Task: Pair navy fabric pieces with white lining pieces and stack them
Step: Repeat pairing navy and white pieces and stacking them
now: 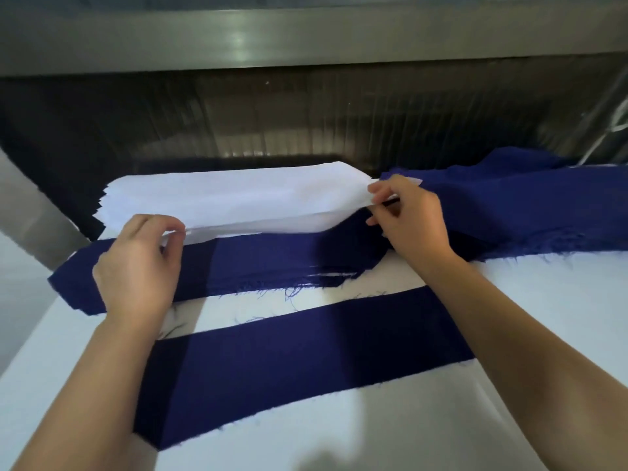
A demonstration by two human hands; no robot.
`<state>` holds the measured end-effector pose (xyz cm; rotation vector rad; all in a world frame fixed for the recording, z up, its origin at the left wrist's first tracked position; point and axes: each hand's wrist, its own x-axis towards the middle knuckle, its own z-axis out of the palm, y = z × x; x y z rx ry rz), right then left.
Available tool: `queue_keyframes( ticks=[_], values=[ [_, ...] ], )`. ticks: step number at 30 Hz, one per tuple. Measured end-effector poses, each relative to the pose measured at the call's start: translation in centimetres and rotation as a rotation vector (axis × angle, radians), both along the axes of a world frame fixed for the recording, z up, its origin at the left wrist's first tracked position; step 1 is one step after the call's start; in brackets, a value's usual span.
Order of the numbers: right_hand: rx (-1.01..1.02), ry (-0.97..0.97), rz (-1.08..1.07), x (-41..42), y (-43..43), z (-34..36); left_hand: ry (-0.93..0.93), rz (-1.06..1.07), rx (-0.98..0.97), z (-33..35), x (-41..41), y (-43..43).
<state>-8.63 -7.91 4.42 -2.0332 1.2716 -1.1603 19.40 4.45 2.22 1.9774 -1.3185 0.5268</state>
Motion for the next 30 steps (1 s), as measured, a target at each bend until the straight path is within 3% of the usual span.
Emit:
queue_keyframes(
  ticks=[4, 12, 16, 26, 30],
  values=[
    [0.011, -0.036, 0.056, -2.4, 2.6, -1.2, 0.087, -0.079, 0.049, -0.2, -1.4, 2.9],
    [-0.134, 0.156, 0.125, -7.5, 6.9, -4.0, 0.236, -0.296, 0.126, -1.3, -3.1, 8.4],
    [-0.093, 0.165, 0.122, -8.9, 7.7, -4.7, 0.316, -0.407, 0.150, -2.5, -3.4, 10.4],
    [0.131, -0.061, -0.083, -9.8, 7.1, -5.8, 0.239, -0.530, 0.234, -3.5, -3.4, 10.0],
    [0.173, 0.028, -0.171, -10.2, 6.1, -6.3, 0.194, -0.571, 0.316, -2.8, -2.8, 9.7]
  ],
)
